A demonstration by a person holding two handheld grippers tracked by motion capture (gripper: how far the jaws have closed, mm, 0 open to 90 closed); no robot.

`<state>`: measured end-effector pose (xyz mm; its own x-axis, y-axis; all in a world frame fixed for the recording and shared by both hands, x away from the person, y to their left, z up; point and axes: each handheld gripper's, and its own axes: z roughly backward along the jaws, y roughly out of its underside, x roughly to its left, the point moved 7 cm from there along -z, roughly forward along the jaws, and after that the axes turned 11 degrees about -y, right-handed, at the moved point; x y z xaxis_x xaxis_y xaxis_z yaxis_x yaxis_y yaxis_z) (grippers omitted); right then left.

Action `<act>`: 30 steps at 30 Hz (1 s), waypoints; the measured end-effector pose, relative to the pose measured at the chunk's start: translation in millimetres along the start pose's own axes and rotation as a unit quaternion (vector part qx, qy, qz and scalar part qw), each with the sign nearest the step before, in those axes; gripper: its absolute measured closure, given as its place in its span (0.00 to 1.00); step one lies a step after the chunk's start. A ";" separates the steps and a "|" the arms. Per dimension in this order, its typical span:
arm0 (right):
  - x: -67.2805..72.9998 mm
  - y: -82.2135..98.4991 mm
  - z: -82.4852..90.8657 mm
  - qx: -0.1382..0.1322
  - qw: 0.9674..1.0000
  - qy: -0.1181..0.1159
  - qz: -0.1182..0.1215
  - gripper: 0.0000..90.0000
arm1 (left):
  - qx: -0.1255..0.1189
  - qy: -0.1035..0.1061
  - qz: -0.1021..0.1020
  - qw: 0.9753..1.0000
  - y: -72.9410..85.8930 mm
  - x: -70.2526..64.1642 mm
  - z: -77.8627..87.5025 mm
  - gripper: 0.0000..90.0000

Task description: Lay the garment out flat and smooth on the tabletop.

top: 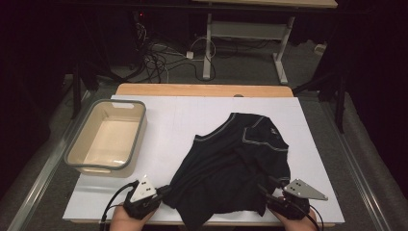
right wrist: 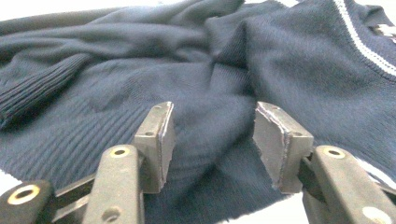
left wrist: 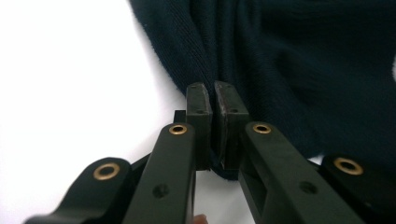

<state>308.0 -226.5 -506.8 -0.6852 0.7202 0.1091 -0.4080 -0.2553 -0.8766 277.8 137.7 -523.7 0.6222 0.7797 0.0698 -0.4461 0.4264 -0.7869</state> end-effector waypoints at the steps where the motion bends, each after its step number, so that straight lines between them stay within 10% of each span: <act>1: 0.6 -2.1 -1.9 -0.002 1.000 -0.002 0.001 0.54 | -0.001 0.001 0.003 1.000 2.5 -0.2 4.5 0.93; 7: -0.5 -6.3 -8.2 0.000 1.000 -0.002 0.002 0.54 | 0.003 0.015 0.021 1.000 -0.9 3.9 -1.8 0.78; 11: -2.5 -1.7 -4.8 0.004 1.000 0.002 -0.002 0.54 | -0.018 0.010 0.022 1.000 -33.7 11.2 -17.9 0.50; 18: -6.1 3.5 7.8 -0.002 1.000 0.009 -0.008 0.54 | 0.005 -0.035 0.047 0.998 -87.5 36.5 -83.1 0.36; 23: -11.3 6.2 14.4 -0.006 1.000 0.014 -0.015 0.54 | 0.081 -0.023 0.052 0.995 -86.8 39.9 -125.9 0.48; 30: -13.8 8.1 16.9 -0.005 1.000 0.014 -0.016 0.59 | 0.068 0.002 0.012 0.998 -79.8 27.5 -116.4 0.88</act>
<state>303.9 -249.4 -507.5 -0.6552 0.7452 0.1244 -0.4229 -0.2253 -0.8777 405.4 71.7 -530.4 0.6133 0.7883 0.0495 -0.5439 0.4670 -0.6972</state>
